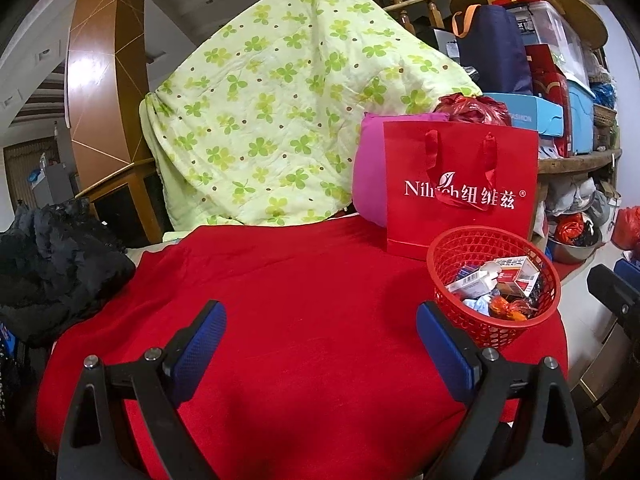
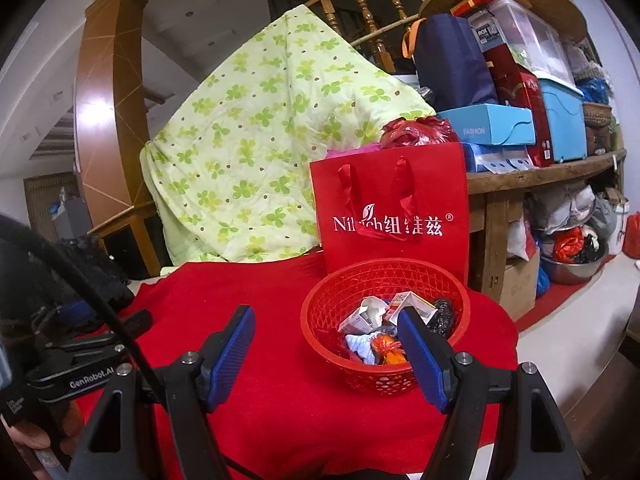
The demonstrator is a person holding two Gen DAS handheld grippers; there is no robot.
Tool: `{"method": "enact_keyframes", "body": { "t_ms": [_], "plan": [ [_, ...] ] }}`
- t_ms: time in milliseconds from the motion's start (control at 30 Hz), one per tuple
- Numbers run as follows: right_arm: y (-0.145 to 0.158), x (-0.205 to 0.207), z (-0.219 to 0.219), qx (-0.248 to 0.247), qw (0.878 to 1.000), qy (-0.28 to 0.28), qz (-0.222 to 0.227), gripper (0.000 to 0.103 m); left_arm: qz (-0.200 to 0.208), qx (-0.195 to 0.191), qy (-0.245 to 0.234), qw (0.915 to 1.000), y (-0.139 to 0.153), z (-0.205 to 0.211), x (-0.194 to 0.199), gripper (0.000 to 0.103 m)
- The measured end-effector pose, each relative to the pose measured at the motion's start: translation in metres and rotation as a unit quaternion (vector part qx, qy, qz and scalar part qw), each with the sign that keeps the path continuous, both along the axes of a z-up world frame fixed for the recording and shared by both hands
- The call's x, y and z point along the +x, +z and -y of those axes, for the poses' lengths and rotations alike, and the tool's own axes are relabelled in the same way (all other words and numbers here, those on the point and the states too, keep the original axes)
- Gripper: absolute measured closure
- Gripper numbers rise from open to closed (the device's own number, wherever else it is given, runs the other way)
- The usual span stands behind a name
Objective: Collect trash
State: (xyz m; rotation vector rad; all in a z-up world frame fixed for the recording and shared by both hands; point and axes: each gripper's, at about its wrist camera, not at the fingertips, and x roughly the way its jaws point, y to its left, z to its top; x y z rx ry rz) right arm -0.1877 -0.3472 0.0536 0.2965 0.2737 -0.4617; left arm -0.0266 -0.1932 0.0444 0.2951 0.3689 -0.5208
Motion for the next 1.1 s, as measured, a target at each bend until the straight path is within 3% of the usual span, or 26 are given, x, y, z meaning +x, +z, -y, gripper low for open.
{"method": "enact_keyframes", "body": {
  "t_ms": [1100],
  "plan": [
    [-0.002, -0.013, -0.003, 0.001, 1.0, -0.031, -0.005, 0.026, 0.01, 0.006, 0.002, 0.9999, 0.001, 0.003, -0.01, 0.007]
  ]
}}
